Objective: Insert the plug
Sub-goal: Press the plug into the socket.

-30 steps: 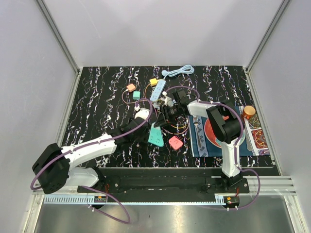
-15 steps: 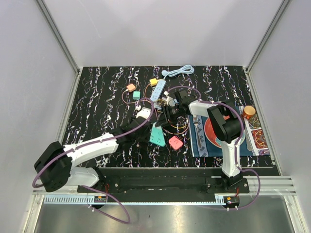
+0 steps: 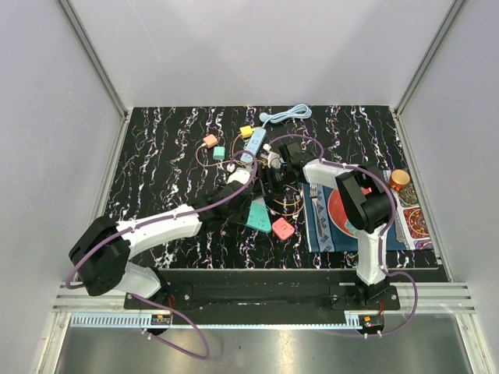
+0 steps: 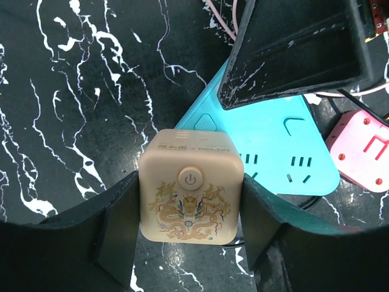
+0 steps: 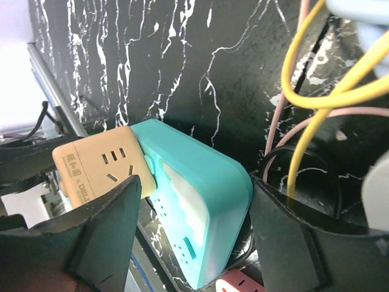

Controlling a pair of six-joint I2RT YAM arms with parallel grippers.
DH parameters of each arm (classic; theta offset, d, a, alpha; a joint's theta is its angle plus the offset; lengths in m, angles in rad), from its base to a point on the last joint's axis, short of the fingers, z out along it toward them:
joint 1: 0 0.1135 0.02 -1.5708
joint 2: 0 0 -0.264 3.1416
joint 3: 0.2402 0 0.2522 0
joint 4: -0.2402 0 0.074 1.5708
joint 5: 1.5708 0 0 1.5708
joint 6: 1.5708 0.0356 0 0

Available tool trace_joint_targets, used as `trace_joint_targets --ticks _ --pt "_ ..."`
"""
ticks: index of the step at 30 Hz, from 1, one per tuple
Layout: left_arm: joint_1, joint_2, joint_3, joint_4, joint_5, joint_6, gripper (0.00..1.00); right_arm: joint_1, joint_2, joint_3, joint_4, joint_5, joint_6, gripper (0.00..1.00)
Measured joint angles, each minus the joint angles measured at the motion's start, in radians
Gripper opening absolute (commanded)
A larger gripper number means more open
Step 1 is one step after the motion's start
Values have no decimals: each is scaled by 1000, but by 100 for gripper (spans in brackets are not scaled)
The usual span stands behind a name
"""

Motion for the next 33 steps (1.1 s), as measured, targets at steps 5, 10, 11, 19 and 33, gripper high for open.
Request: trace_joint_targets --ticks 5,10,11,19,33 --pt "-6 37 30 3 2 -8 0 0 -38 1 -42 80 -10 79" --pt "-9 63 53 1 8 -19 0 0 -113 -4 -72 185 -16 82" --pt "-9 69 57 3 6 -19 0 -1 -135 -9 -72 198 -15 83" --pt "-8 67 80 -29 4 -34 0 0 -357 -49 -60 294 -14 84" --pt "-22 41 132 -257 59 -101 66 0 -517 -266 -63 365 24 84"
